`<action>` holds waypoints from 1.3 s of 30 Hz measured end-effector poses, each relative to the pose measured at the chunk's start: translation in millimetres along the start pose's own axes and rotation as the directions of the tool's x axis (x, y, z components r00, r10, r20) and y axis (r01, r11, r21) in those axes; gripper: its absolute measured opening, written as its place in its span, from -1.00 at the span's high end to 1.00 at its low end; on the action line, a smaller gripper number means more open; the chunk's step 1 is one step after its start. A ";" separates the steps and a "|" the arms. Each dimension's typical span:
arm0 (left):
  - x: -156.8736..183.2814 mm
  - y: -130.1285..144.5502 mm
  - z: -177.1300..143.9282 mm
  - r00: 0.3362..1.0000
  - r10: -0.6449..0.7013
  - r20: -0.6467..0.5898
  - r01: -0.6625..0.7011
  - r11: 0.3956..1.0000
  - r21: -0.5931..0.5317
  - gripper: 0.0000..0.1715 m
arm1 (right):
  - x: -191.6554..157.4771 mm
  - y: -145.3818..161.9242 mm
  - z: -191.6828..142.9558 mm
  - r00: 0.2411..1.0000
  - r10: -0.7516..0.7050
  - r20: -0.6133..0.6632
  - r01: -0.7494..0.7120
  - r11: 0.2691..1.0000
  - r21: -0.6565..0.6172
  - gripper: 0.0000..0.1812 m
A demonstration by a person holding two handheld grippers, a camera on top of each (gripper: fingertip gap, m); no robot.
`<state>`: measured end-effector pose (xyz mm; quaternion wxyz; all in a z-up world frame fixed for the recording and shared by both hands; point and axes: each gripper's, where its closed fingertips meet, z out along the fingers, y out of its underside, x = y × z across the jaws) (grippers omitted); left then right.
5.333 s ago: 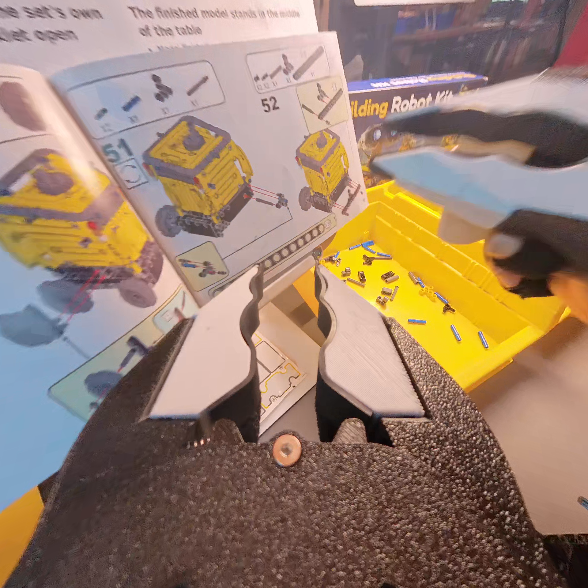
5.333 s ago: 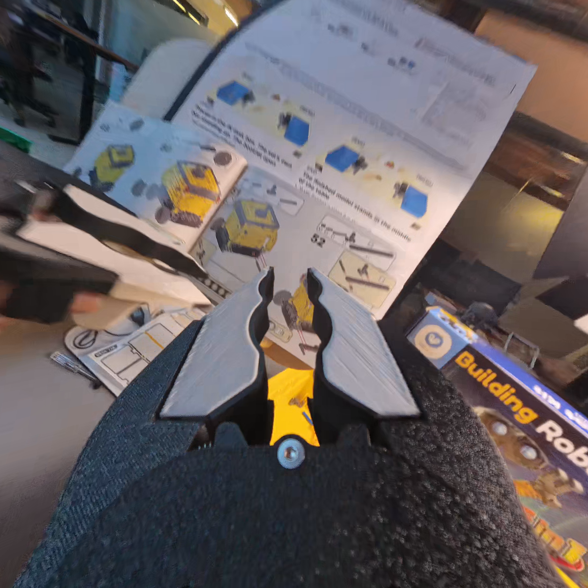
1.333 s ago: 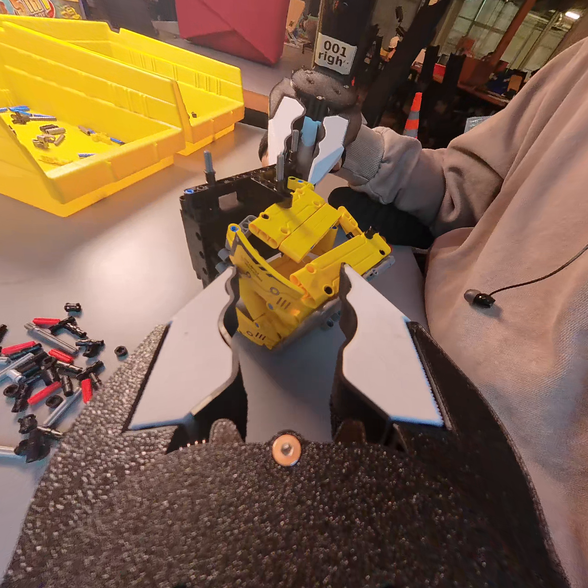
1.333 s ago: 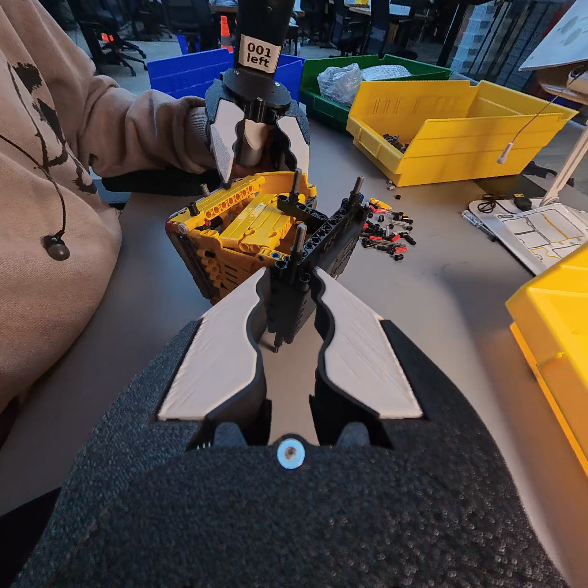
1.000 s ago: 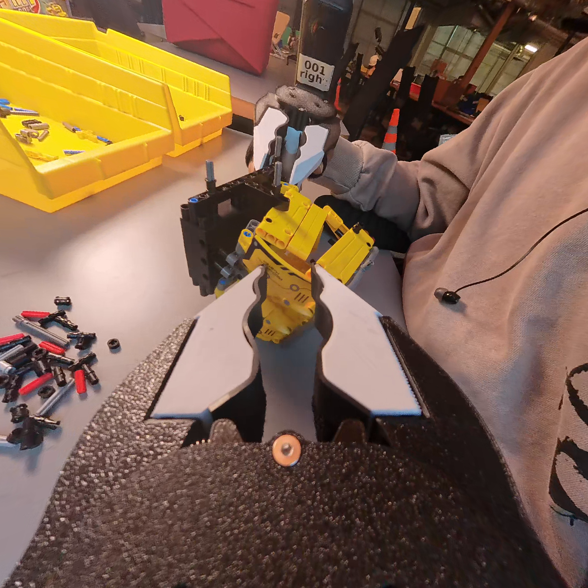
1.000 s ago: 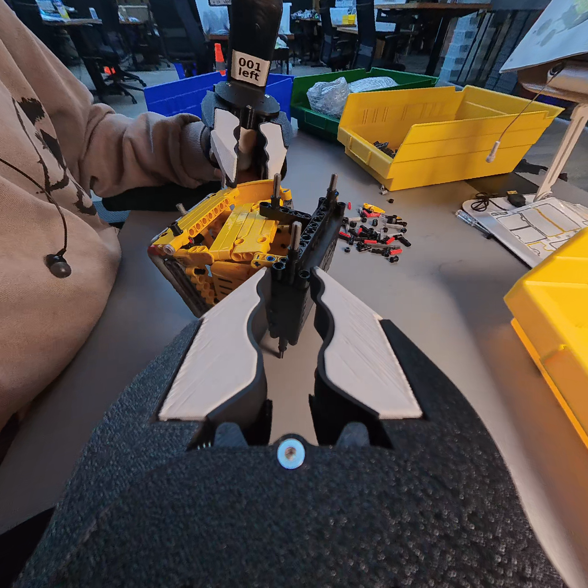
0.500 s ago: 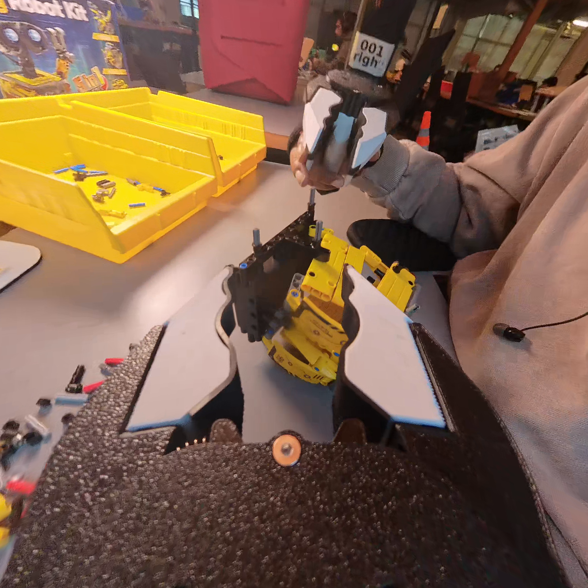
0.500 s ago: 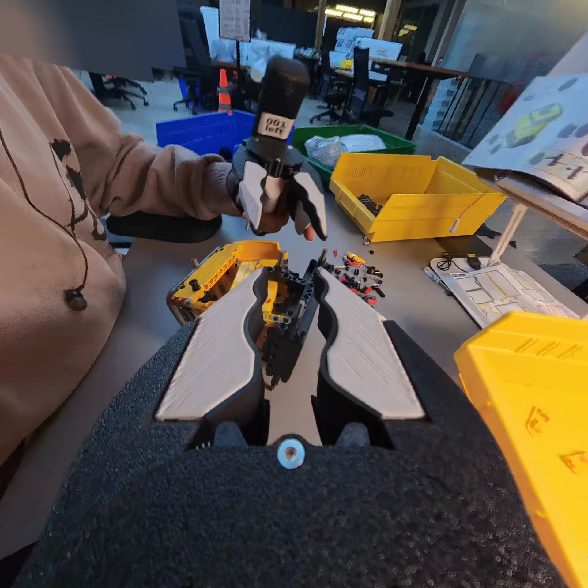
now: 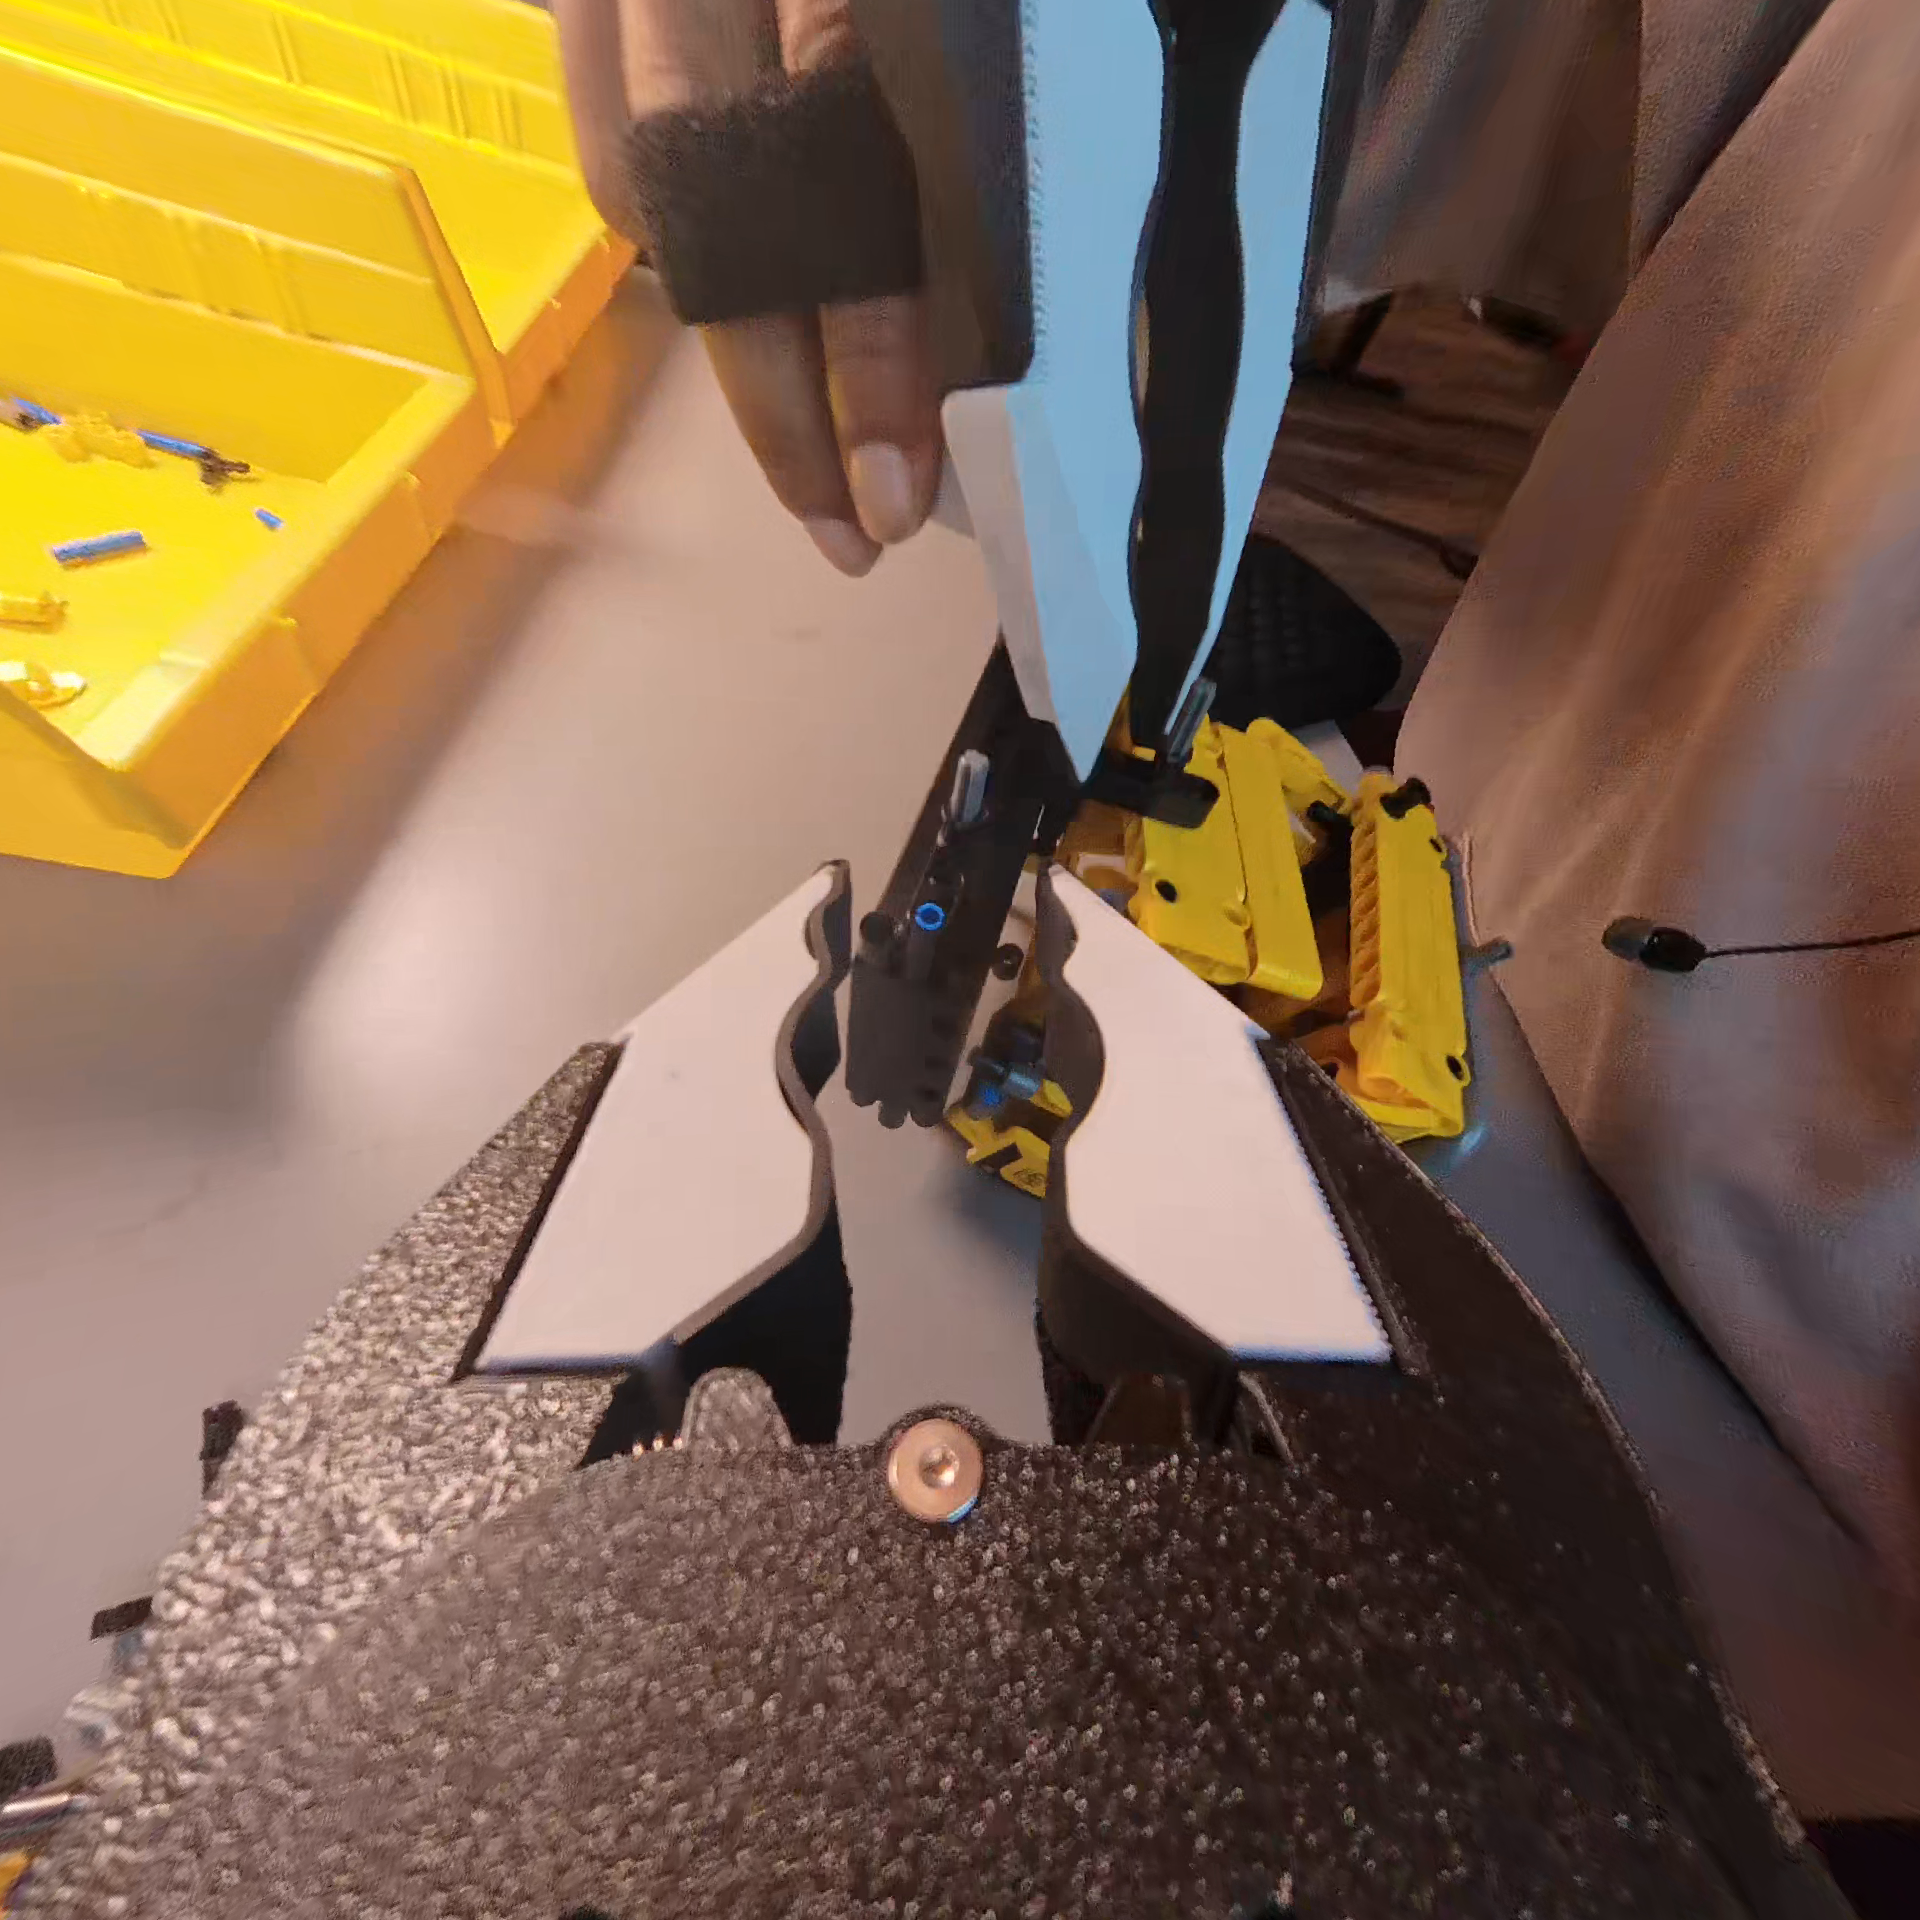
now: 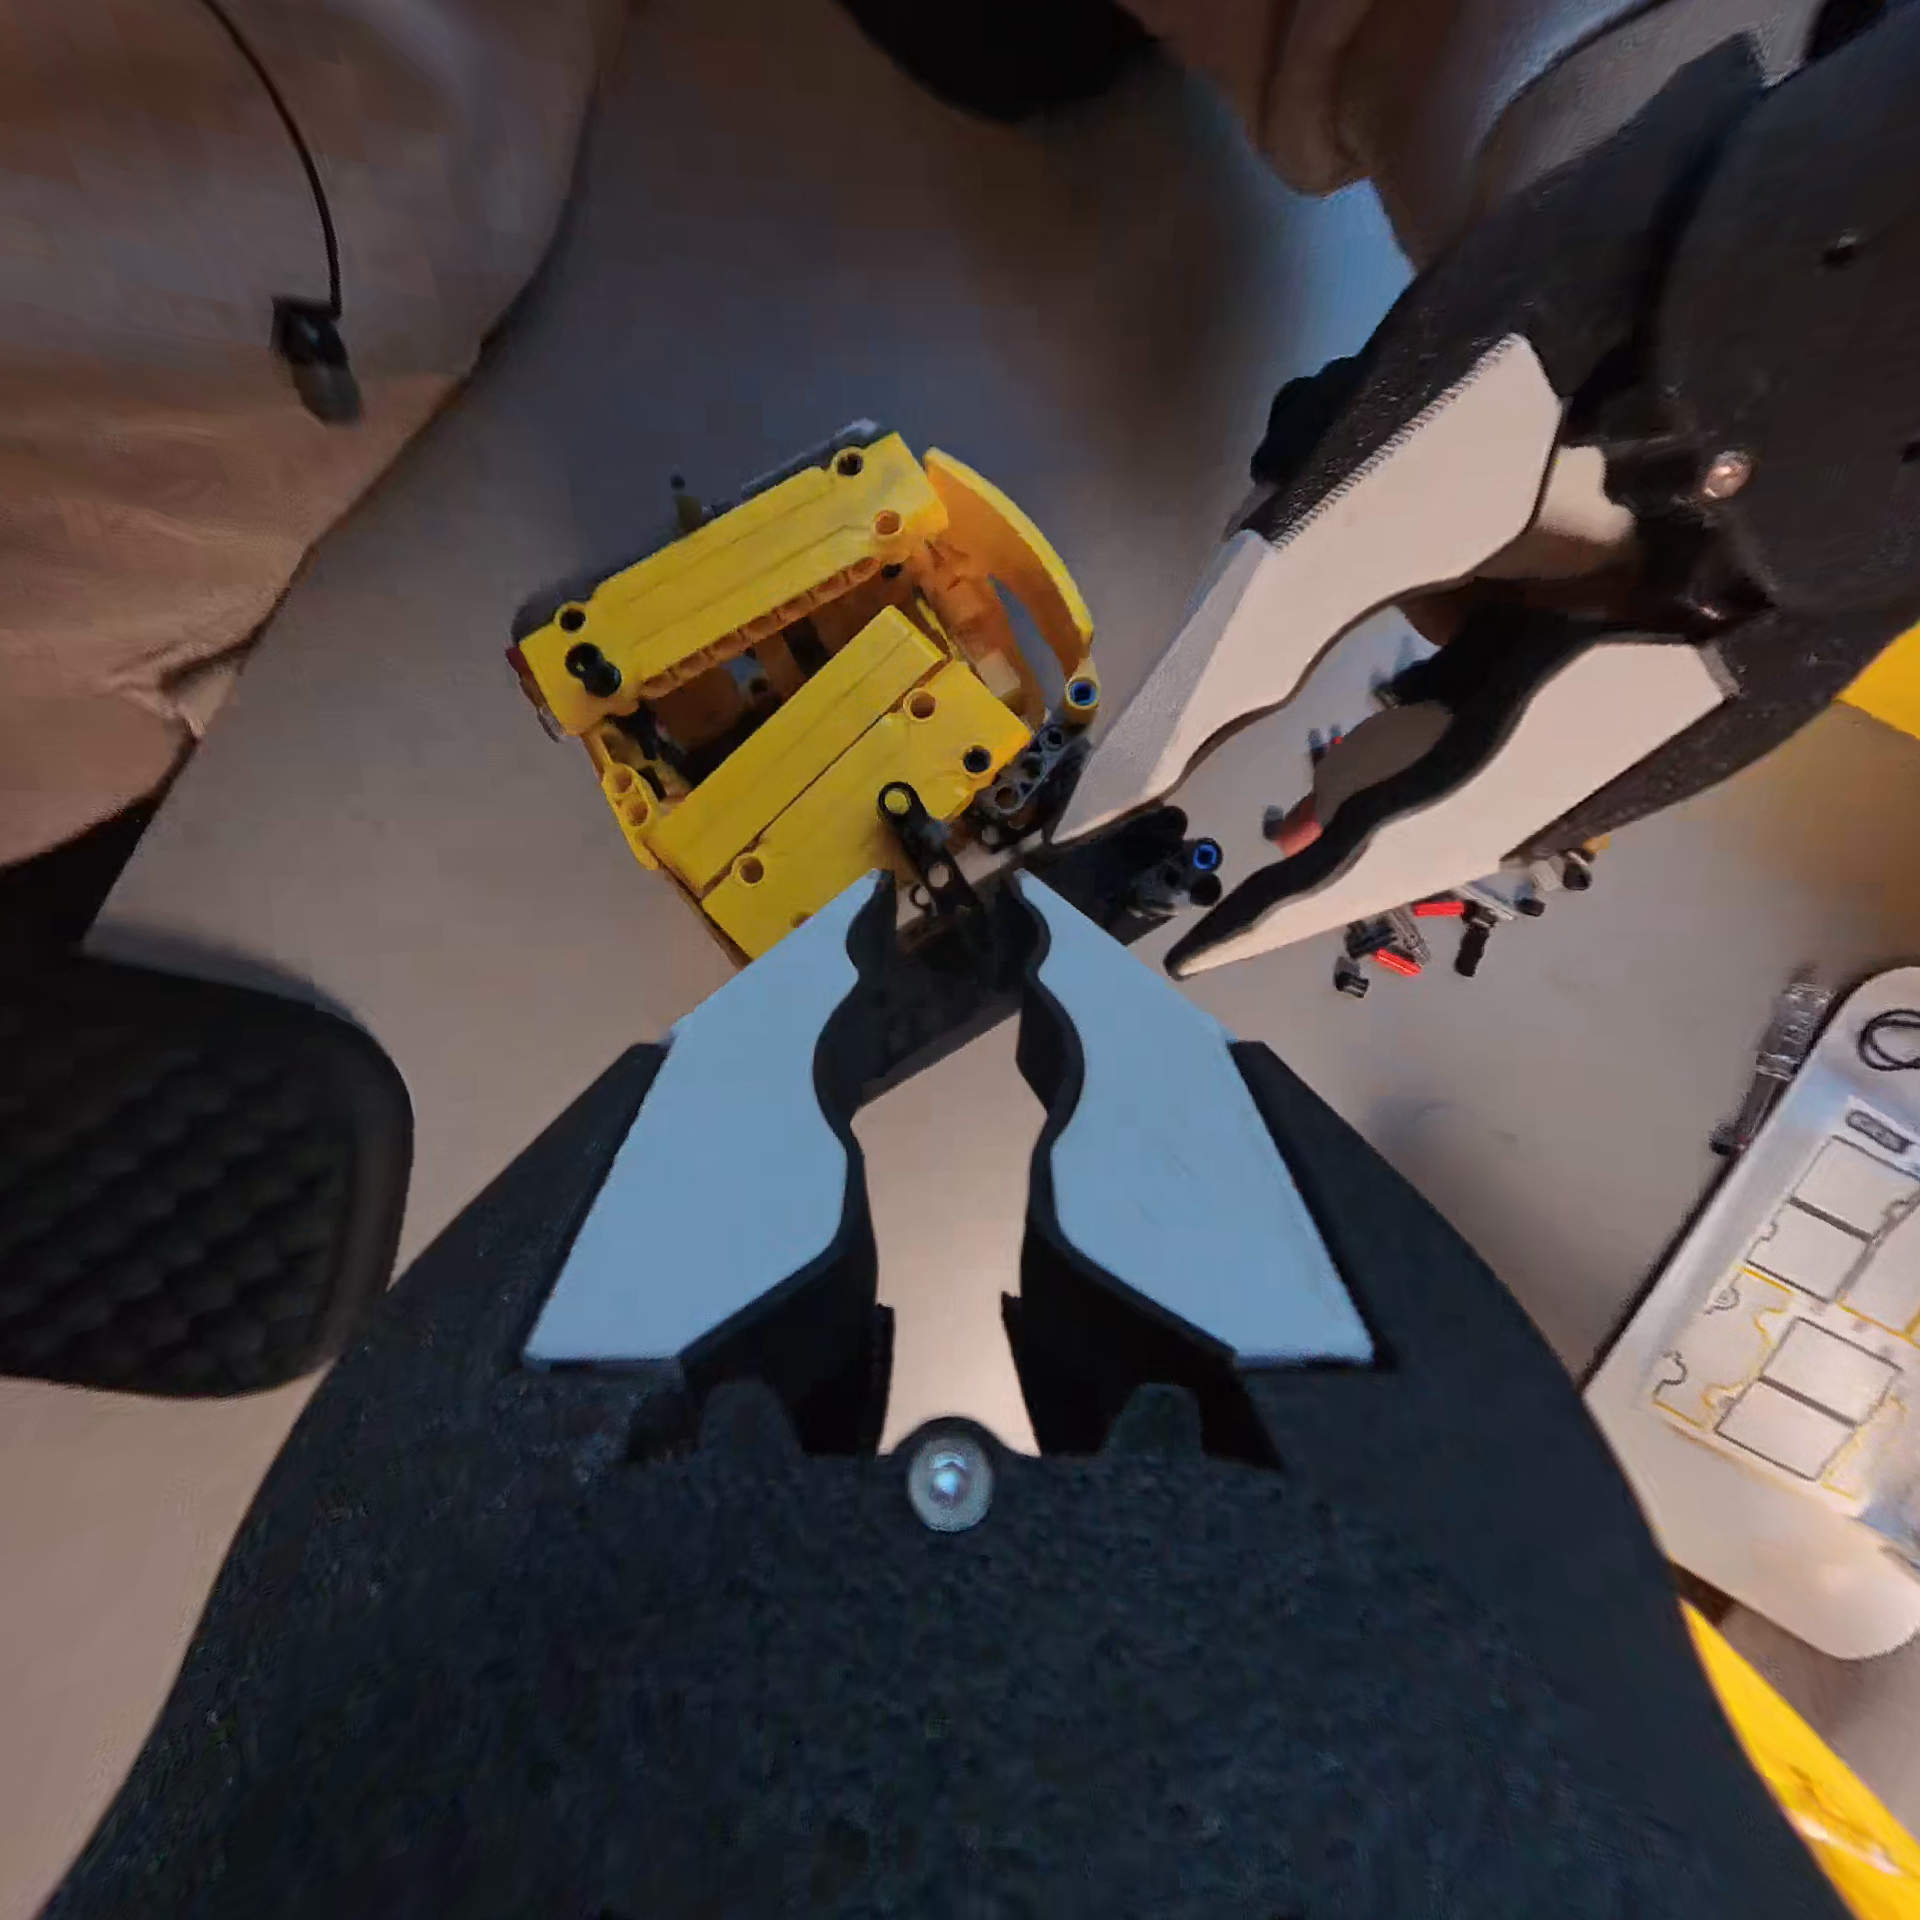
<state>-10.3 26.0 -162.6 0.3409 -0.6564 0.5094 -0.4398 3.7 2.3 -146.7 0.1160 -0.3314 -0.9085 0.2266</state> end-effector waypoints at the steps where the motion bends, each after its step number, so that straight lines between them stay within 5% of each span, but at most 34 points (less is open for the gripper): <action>1: 0.5 3.8 4.2 1.000 0.017 -0.010 -0.017 1.000 -0.021 0.61 | 0.7 3.7 3.9 0.999 -0.027 0.027 0.029 0.998 -0.047 0.80; 9: 7.7 1.4 22.8 0.993 0.066 -0.101 -0.065 0.998 0.019 0.63 | -11.3 13.4 13.4 0.965 -0.126 0.230 0.177 0.960 -0.216 0.92; 21: 47.9 7.6 28.1 0.975 0.163 -0.148 -0.175 0.982 -0.068 0.68 | -42.2 -18.4 17.9 0.972 -0.068 0.227 0.094 0.990 -0.109 0.93; 25: 26.7 -8.2 6.9 0.993 0.109 0.054 -0.108 0.994 -0.011 0.54 | -21.0 -23.3 7.6 0.996 0.082 0.045 -0.081 0.996 -0.029 0.92; 27: 15.5 -16.9 -14.3 0.983 0.060 0.174 -0.065 0.998 0.024 0.63 | -14.9 -20.7 2.5 0.977 0.211 -0.018 -0.211 0.977 -0.007 0.95; 31: 27.9 -36.6 -49.2 0.947 0.033 0.319 -0.057 0.996 0.068 0.52 | -5.8 -23.4 8.5 0.830 0.548 -0.103 -0.543 0.836 0.076 0.95; 39: 75.5 -2.3 -5.2 0.927 0.061 0.370 -0.008 0.989 -0.145 0.52 | -17.2 -29.4 24.0 0.778 0.616 -0.123 -0.617 0.786 0.029 0.95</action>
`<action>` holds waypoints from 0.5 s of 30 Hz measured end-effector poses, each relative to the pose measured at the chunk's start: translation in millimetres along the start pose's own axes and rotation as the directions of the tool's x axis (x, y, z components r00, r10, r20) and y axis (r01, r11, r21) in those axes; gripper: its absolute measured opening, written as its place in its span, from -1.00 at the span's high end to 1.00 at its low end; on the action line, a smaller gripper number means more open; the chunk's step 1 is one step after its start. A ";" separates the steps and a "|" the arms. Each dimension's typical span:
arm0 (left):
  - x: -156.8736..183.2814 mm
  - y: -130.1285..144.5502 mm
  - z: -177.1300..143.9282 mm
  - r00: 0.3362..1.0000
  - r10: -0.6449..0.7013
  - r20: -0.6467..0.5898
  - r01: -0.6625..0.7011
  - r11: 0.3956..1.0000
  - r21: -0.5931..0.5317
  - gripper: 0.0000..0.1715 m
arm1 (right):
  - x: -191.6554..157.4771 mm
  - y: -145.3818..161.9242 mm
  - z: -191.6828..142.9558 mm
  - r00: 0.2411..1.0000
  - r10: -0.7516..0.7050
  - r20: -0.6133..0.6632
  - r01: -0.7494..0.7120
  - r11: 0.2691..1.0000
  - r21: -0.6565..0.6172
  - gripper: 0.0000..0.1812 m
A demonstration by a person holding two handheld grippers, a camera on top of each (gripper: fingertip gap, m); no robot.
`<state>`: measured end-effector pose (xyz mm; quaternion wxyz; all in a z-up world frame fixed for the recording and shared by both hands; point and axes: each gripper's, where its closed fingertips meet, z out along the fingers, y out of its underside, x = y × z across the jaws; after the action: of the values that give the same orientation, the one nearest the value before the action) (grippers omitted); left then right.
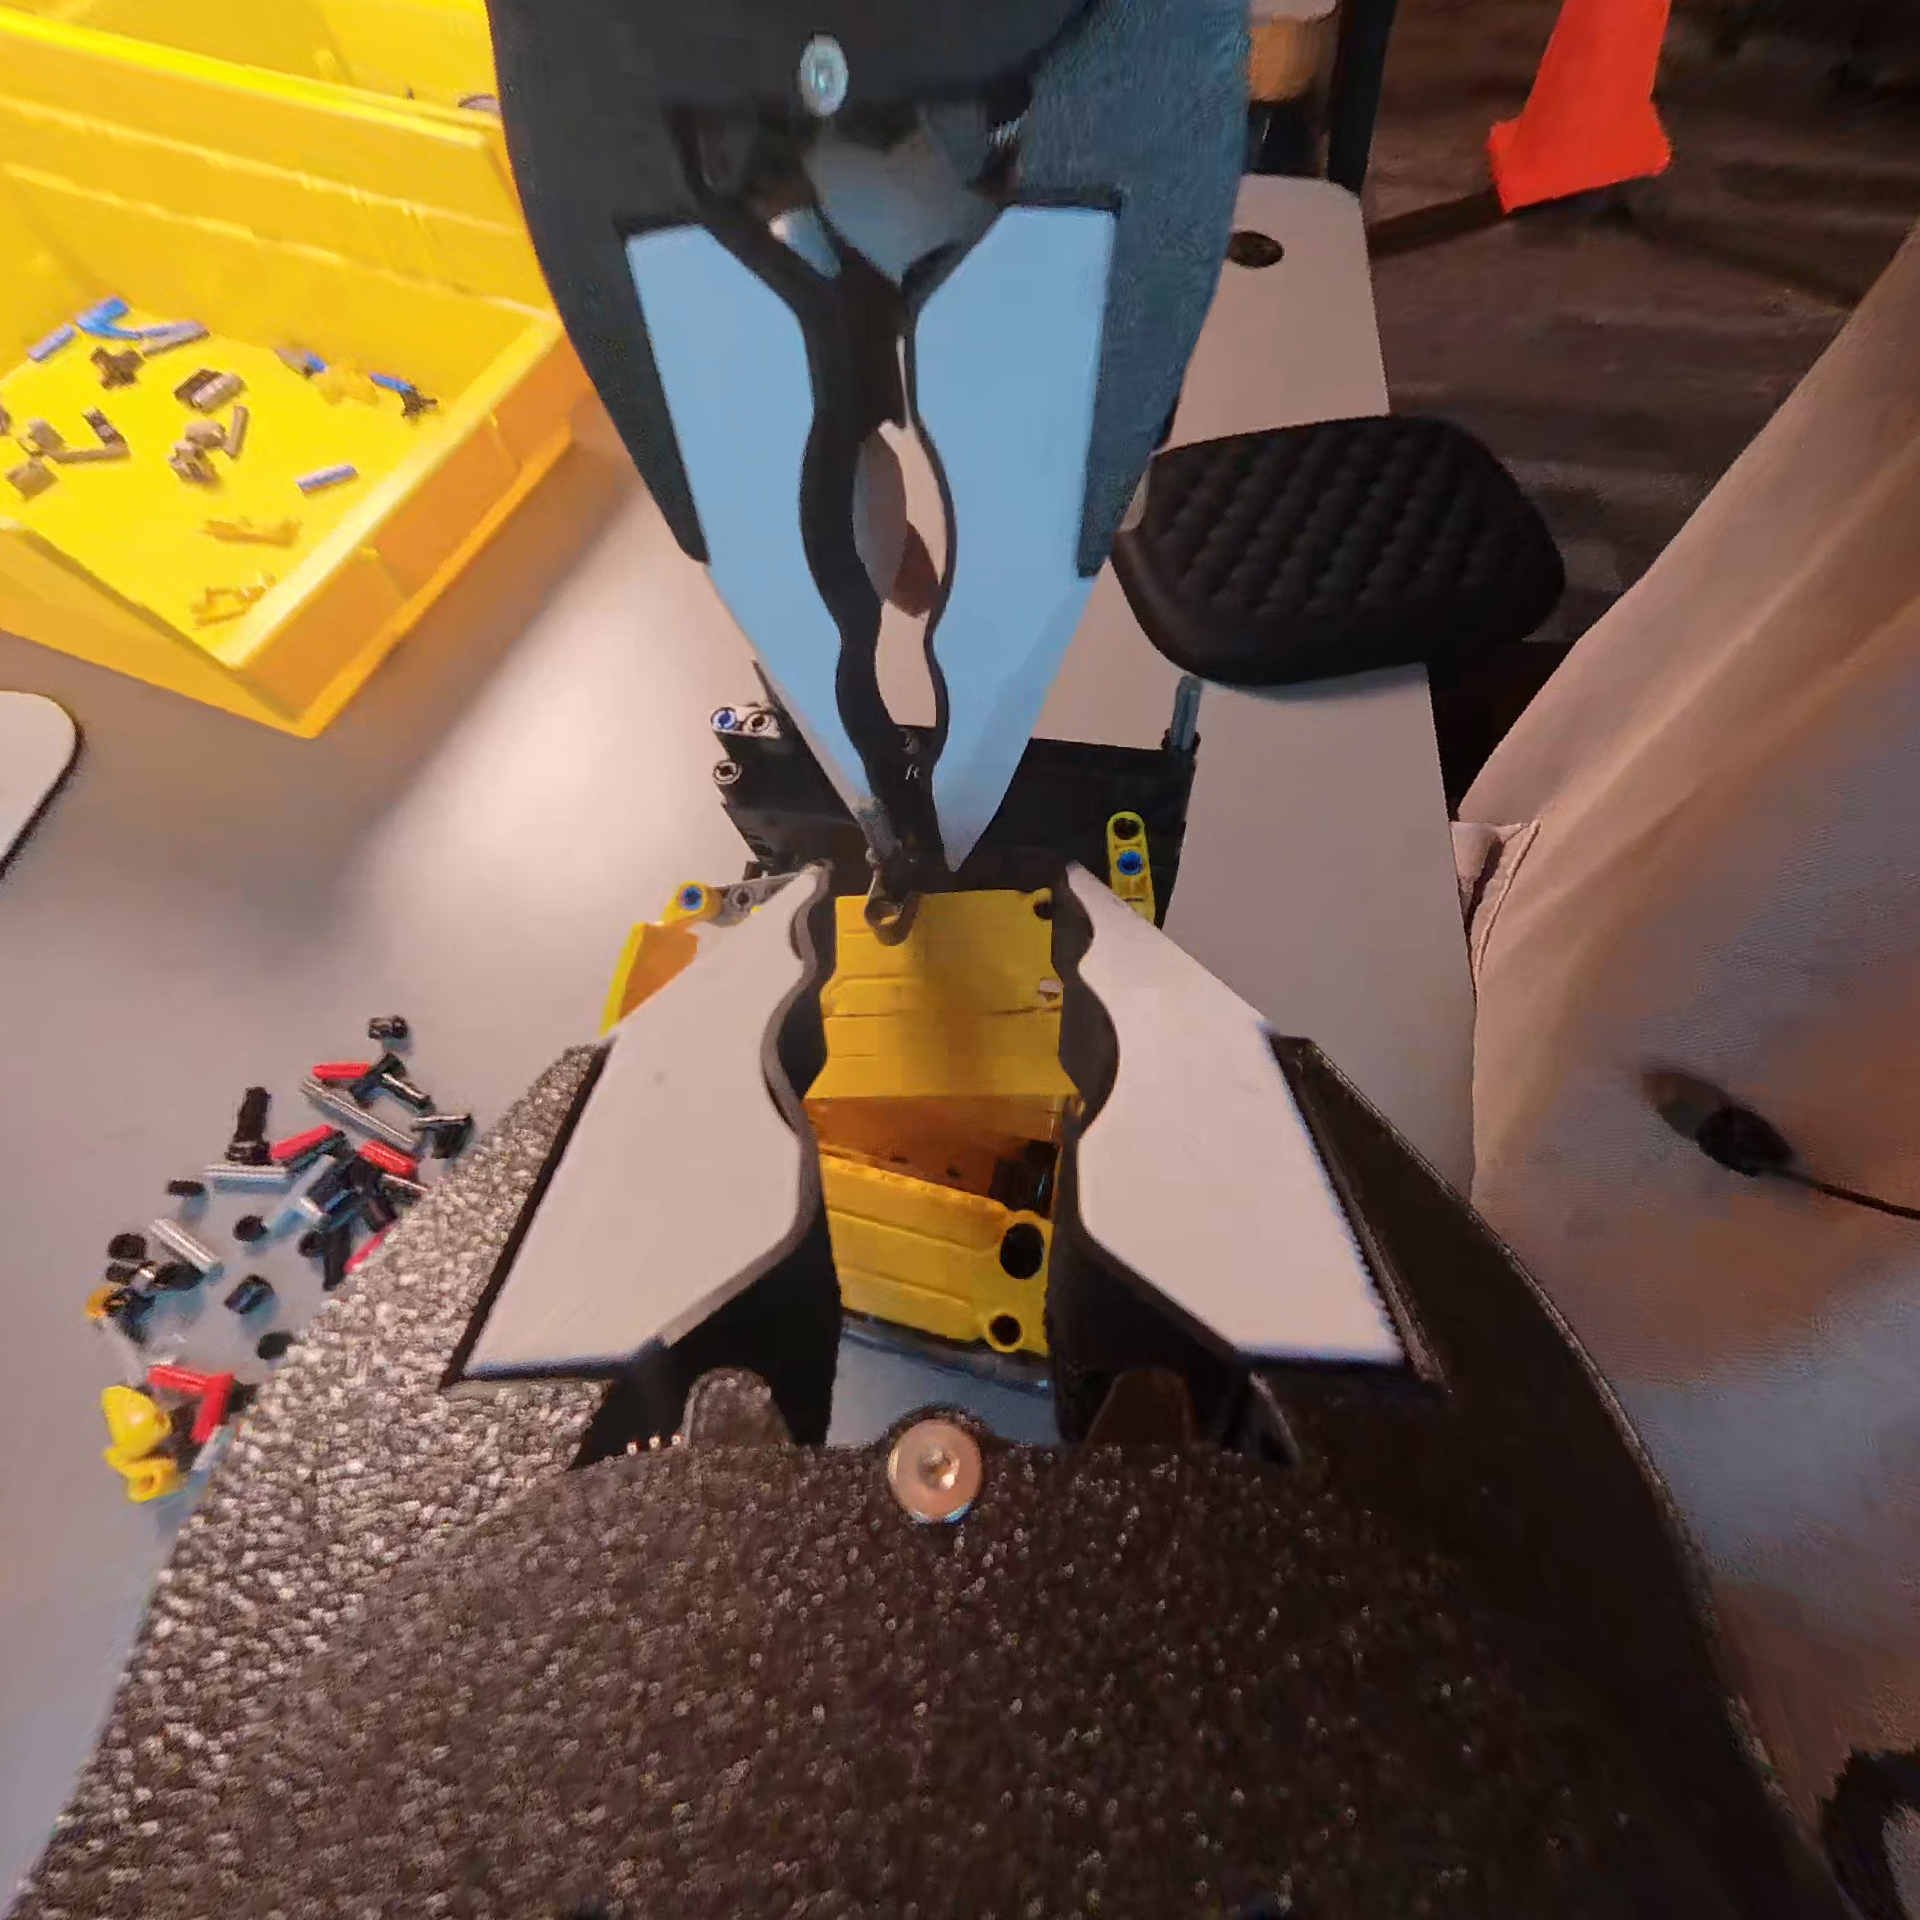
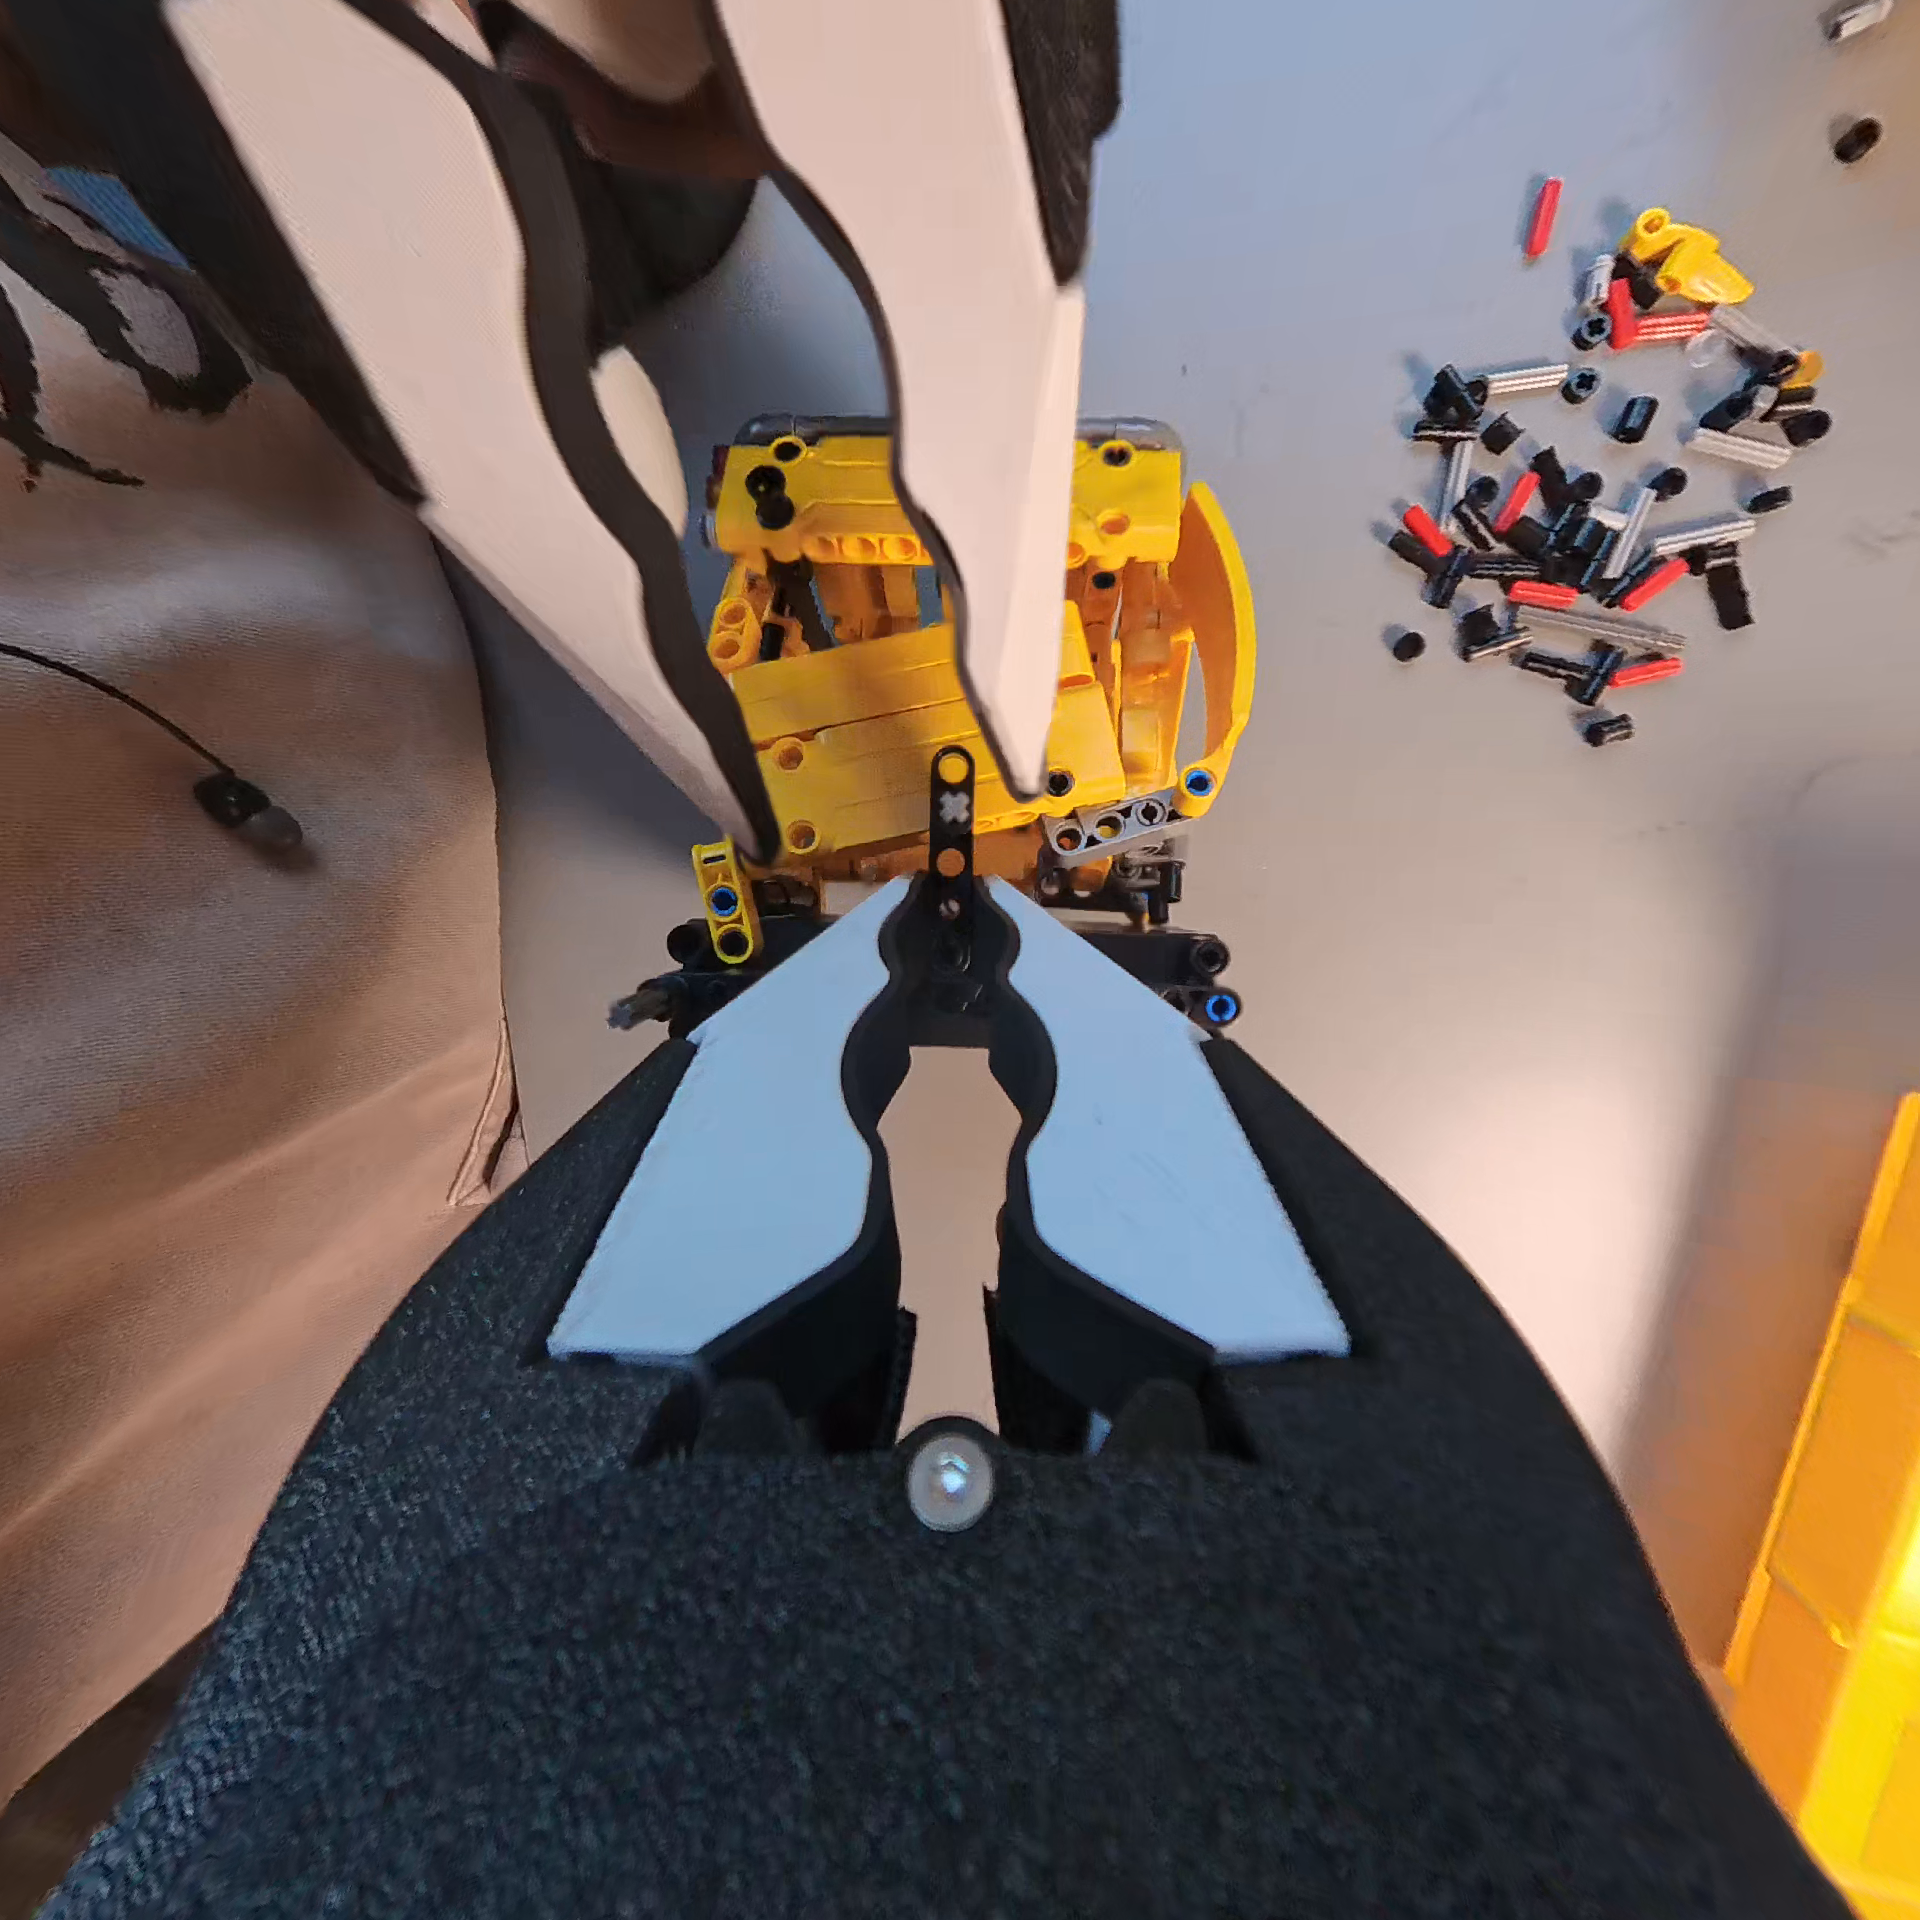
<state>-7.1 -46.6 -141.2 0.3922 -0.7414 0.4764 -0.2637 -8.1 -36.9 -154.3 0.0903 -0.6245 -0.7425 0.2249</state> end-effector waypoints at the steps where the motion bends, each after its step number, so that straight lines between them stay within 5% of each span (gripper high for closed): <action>1: 0.0 3.6 4.3 1.000 -0.012 0.002 0.012 1.000 -0.008 0.52 | -2.9 0.7 1.6 1.000 -0.009 0.002 0.009 1.000 -0.007 0.95; 8: 5.5 1.7 12.0 1.000 0.025 -0.016 -0.025 1.000 -0.010 0.68 | -13.5 6.0 -2.2 0.998 -0.060 -0.024 0.060 0.998 -0.001 0.88; 15: 5.6 7.0 17.7 0.994 0.110 -0.026 -0.112 0.989 -0.099 0.80 | -19.5 15.0 -24.4 0.998 -0.066 -0.021 0.068 0.988 0.135 0.79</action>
<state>5.2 -47.5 -156.8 0.3638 -0.7297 0.5336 -0.2247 19.3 -48.6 -136.5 0.1464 -0.5935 -0.7451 0.2667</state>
